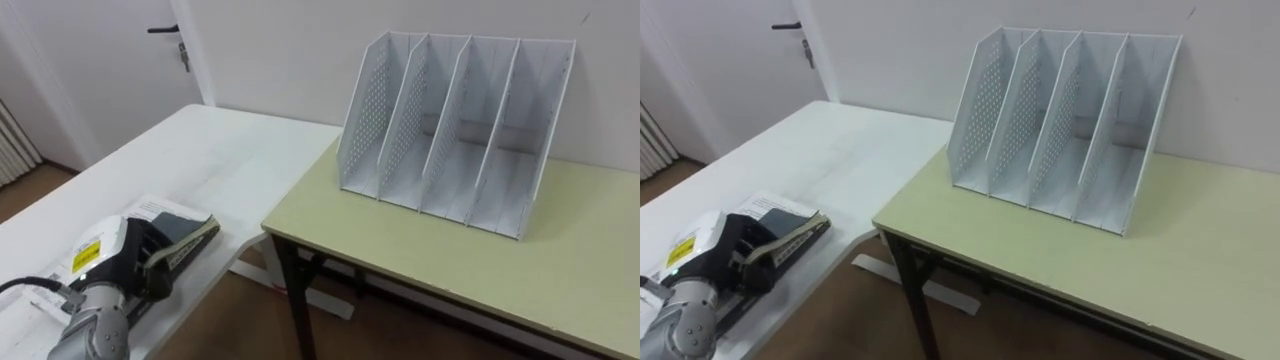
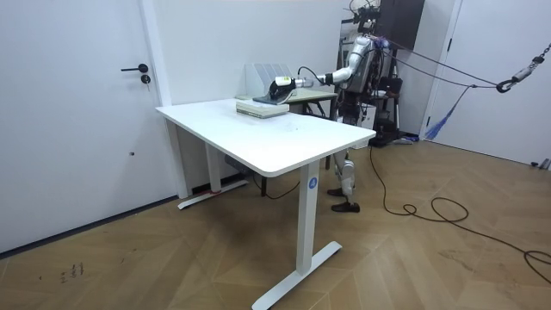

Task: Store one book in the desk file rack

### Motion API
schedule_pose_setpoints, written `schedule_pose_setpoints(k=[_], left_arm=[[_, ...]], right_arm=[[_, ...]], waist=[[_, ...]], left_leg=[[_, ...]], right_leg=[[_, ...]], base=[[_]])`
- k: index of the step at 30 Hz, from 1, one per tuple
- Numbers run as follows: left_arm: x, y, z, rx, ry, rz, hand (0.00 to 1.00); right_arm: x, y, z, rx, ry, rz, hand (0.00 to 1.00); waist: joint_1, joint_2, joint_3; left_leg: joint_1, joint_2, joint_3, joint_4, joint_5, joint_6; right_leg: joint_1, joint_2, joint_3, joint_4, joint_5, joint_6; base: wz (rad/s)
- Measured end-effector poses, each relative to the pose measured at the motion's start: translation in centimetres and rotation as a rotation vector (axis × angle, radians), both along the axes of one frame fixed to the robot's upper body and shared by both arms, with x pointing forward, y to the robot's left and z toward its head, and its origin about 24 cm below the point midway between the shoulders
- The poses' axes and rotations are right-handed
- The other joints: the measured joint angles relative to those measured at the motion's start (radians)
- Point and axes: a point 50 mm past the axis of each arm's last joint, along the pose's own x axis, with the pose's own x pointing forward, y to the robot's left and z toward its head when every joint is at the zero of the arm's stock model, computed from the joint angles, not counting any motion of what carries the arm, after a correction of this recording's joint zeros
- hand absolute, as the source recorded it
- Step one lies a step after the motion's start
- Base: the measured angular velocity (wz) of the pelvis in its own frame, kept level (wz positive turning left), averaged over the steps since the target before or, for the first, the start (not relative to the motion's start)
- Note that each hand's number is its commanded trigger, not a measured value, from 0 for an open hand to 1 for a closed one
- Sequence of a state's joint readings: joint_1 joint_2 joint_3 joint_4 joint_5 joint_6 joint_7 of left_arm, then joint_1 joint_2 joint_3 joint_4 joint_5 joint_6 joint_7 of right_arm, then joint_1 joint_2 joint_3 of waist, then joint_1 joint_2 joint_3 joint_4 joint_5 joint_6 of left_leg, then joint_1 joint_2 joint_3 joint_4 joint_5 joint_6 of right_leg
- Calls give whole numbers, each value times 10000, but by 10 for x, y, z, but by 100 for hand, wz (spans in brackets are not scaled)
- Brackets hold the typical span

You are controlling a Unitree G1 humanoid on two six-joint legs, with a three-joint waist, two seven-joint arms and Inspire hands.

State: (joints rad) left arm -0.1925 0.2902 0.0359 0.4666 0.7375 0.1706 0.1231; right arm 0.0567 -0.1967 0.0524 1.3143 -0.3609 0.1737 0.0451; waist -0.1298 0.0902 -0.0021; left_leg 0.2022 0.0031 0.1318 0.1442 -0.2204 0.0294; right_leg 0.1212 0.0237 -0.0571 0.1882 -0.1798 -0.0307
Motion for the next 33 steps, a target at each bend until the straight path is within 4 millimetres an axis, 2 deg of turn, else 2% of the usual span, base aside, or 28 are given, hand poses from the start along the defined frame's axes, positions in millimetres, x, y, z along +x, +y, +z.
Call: schedule_pose_setpoints(k=[12,15,18,22,25,28,31,33], left_arm=[[1,-11,13,-1192,-541,-188,100],[2,-18,25,-1593,-914,-597,100],[5,-28,42,-2317,-1554,-1106,100],[6,-44,61,-2969,-2561,-2004,100],[6,-53,72,-3054,-3251,-2598,100],[5,-60,84,-3114,-3857,-3056,100],[2,-63,90,-3562,-4253,-3291,100],[-2,-66,95,-3901,-4581,-3491,100]], right_arm=[[16,1,1,2,-560,-35,0],[19,2,1,53,-711,-144,0],[27,3,2,113,-1028,-45,0],[46,7,5,354,-2162,-183,0],[63,11,9,573,-3155,-219,0],[84,21,14,1139,-4227,134,0],[97,32,19,1778,-4860,461,0],[105,40,25,2180,-5325,907,0]], waist=[[29,-34,7],[68,-86,18],[295,-133,47],[539,-316,135],[755,-384,101],[881,-360,74],[1015,-263,-34],[1115,-247,-47]], left_leg=[[-176,-4,-115,89,3,3],[-364,0,-263,217,4,3],[-469,3,-281,227,6,-2],[-526,25,-257,233,13,-14],[-645,54,-257,239,13,-14],[-736,66,-261,249,13,-14],[-733,74,-265,248,13,-14],[-733,85,-267,241,13,-14]], right_leg=[[-94,-63,-141,-18,-9,16],[-217,-79,-258,-8,-2,10],[-312,-63,-264,11,12,-13],[-267,-53,-299,-18,69,-55],[-390,-74,-276,-34,89,-63],[-479,-58,-281,-44,104,-59],[-481,-65,-375,-40,104,-56],[-476,-106,-437,-29,105,-55]], base=[[3],[10],[1],[0],[-4],[-1],[0],[2]])
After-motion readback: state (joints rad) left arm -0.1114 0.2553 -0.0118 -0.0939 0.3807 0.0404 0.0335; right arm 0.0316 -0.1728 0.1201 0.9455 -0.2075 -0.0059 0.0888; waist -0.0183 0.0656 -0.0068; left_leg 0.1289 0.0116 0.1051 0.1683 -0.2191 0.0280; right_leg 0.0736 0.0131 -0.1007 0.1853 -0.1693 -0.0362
